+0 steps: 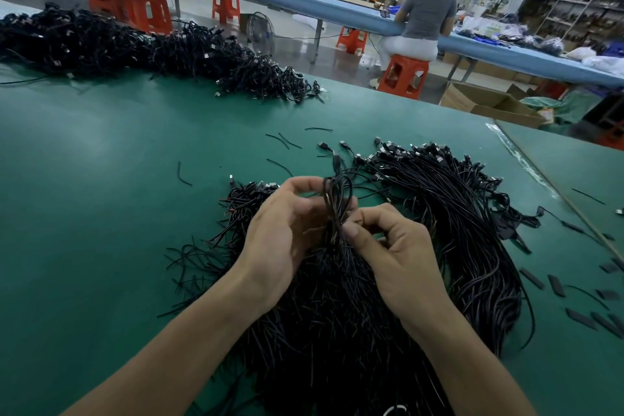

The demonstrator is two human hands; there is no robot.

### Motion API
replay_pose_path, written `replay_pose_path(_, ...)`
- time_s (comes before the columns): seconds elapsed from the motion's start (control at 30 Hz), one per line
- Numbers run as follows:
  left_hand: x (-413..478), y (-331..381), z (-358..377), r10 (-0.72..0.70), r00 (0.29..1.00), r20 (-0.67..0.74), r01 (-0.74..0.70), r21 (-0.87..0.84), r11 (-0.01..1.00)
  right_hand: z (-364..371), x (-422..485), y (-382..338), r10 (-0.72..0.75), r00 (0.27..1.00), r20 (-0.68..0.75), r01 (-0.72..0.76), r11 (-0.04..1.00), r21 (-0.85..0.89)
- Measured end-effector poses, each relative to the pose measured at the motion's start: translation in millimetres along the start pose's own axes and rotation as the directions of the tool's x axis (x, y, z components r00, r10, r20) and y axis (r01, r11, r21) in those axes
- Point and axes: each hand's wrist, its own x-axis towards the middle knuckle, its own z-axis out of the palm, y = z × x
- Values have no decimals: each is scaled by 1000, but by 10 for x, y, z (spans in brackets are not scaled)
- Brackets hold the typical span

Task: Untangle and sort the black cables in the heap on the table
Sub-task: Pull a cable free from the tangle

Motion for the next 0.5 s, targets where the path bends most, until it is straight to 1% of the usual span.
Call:
replay_pose_path(0.07,-3,16,-5,44,999,20,-43,-48,998,12,-11,4,1,1000,0,-1,1000,-9)
replay_pose_path(0.13,-6,32,-5,108,994,16,-108,-30,994,36,-21,4,9,1000,-13,-10,1000,-23)
replay_pose_path(0.27,-58,12,-22,221,972,76,-229,131,964,37,-7,31,24,994,-104,-29,999,-44)
replay_pose_path(0.3,-66,-9,-40,246,966,74,-257,240,936,18,-2,40,24,990,-138,-32,998,-52)
replay_pose_path(0.37,-63,-74,-82,262,965,24,-239,493,836,-14,3,32,-10,982,-188,-7,996,-88)
replay_pose_path(0.4,-61,-93,-86,266,964,-17,-210,567,797,-19,-4,11,-50,979,-196,28,993,-116)
replay_pose_path(0.43,-60,-116,-81,262,964,-41,-186,600,778,-11,-13,-17,-97,976,-193,70,988,-139)
replay_pose_path(0.5,-61,-141,-56,228,970,-83,-135,594,793,25,-34,-74,-190,965,-179,162,973,-164)
